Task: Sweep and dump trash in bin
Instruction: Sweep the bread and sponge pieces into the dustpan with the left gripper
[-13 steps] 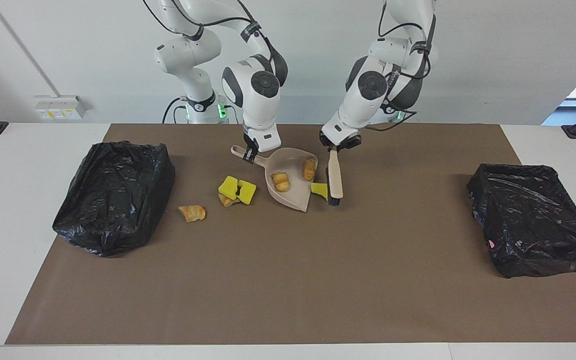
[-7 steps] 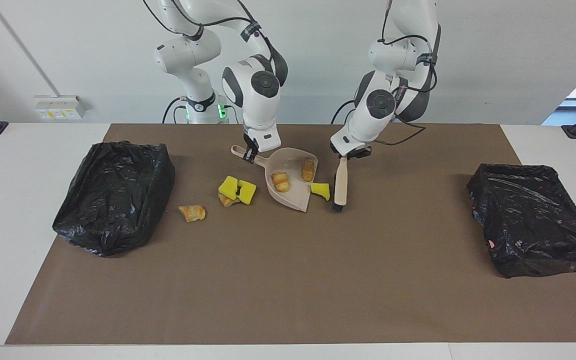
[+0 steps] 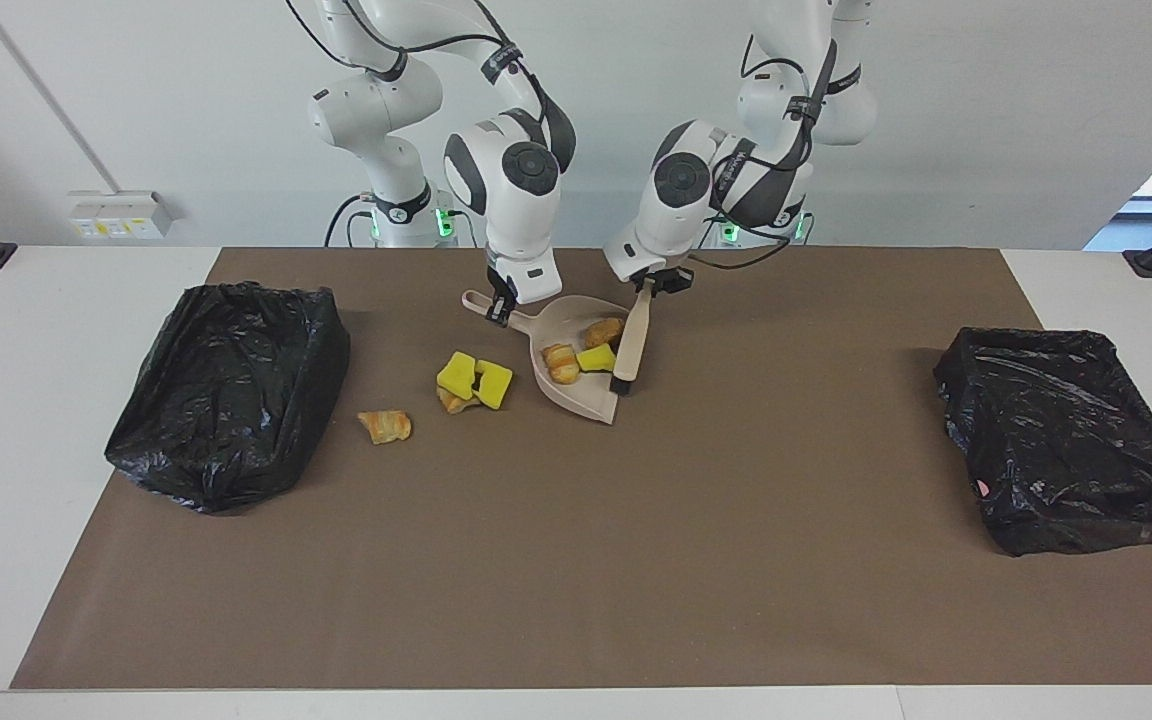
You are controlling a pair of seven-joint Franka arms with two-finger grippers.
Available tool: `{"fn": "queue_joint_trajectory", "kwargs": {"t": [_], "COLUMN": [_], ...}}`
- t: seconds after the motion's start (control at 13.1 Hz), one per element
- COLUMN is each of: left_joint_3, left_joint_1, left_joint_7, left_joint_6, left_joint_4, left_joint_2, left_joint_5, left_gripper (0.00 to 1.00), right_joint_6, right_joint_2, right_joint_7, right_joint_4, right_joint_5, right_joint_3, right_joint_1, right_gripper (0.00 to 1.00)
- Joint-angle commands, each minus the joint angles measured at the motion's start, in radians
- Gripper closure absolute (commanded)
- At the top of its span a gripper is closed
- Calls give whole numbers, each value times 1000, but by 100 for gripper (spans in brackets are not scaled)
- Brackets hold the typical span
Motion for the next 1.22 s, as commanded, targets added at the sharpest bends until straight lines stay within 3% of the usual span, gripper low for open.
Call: {"fn": "queue_joint_trajectory", "kwargs": {"t": [0.0, 0.31, 0.76, 1.15], "left_joint_3": [16, 24, 21, -1], "left_joint_1": [-8, 52, 115, 86], "left_joint_7": [-49, -49, -124, -225], "left_joint_6": [-7, -126, -264, -222], "left_joint_4": [21, 49, 26, -162], "left_joint_2": [-17, -60, -189, -350], "left_joint_5": [8, 11, 14, 13], "left_gripper": [100, 100, 100, 100], "right_joint_6": [12, 14, -18, -121], "right_joint_2": [-9, -8, -18, -100], "right_joint_7": [36, 36, 35, 16], "right_joint_4": [-8, -8, 9, 73], "right_joint_5": [-17, -17, -16, -11], "right_joint_3": [3, 4, 3, -1], "right_joint_1": [2, 2, -6, -84], "right_gripper": [100, 100, 100, 100]}}
